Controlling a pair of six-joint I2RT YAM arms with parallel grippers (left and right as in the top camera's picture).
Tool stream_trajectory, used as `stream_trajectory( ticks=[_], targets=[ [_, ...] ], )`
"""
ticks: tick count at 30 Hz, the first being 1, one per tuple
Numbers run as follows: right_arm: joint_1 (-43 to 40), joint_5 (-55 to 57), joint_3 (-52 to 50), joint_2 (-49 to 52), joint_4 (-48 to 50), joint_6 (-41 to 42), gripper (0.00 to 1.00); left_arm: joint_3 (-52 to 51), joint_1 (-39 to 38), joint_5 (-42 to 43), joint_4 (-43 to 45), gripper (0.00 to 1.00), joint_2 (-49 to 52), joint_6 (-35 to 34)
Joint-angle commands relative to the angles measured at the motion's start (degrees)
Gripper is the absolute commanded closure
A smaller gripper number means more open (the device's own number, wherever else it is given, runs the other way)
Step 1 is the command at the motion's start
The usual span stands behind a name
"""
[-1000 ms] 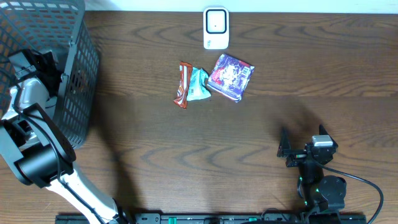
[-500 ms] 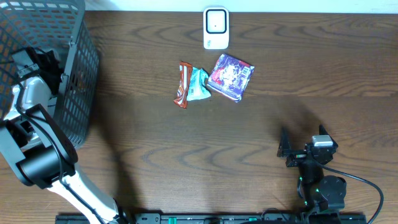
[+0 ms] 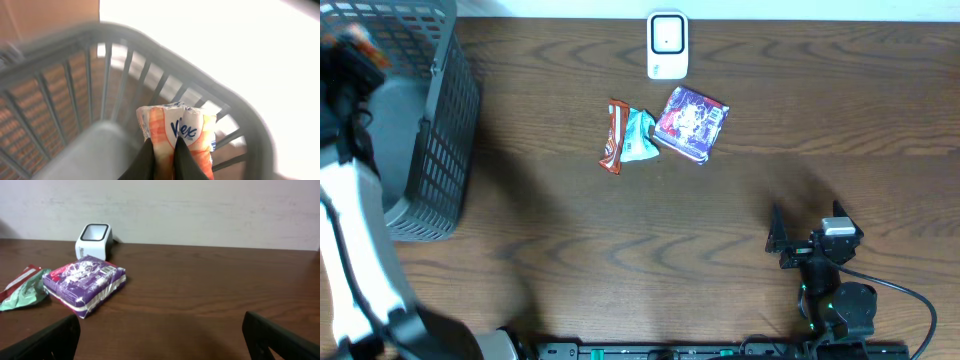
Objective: Scan the item barcode
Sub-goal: 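Move the Kleenex pack near the scanner and release it on the table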
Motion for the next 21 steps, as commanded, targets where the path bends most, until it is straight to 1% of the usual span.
stream_trajectory(
  ticks=[1,3,6,8,10,13,16,18,21],
  targets=[
    [-0.13,-0.07,-0.09,-0.09,-0.24,-0.61,0.01,0.61,-0.09,-1.42,-1.25,0.93,-4.79,-7.41],
    [-0.13,-0.07,-0.11,-0.09,-0.24,-0.61,0.01,0.59,-1.14,-1.42,-3.06,0.93,-7.67,-10.71],
    [-0.13,-0.07,-0.09,-0.09,-0.24,-0.61,0.01,0.59,-4.90,-1.36,-4.00,0.93,-11.21,-13.79],
    [-0.13,-0.07,-0.09,-0.09,-0.24,-0.61,0.01,0.59,-8.90,-0.31,-3.89,0.93,-12.57,-14.16],
    [-0.13,-0.07,-0.11,-0.09,-0.22,-0.61,0.01,0.59,-14.53,-0.37,-3.87,0.93,-12.98,-13.88],
    [-0.13,-0.07,-0.09,-0.09,-0.24,-0.61,0.01,0.52,-22.86,-0.52,-3.78,0.93,-11.58,-9.42],
    [-0.13,-0.07,-0.11,-0.09,-0.24,-0.61,0.01,0.48,-30.42,-2.32,-5.46,0.93,-8.37,-1.88],
    [-0.13,-0.07,-0.11,-0.09,-0.24,-0.61,0.01,0.48,-33.86,-2.80,-7.80,0.93,-5.70,2.23],
    [-0.13,-0.07,-0.09,-0.09,-0.24,-0.61,0.01,0.48,-37.64,-3.19,-12.22,0.93,-0.50,2.89]
  ],
)
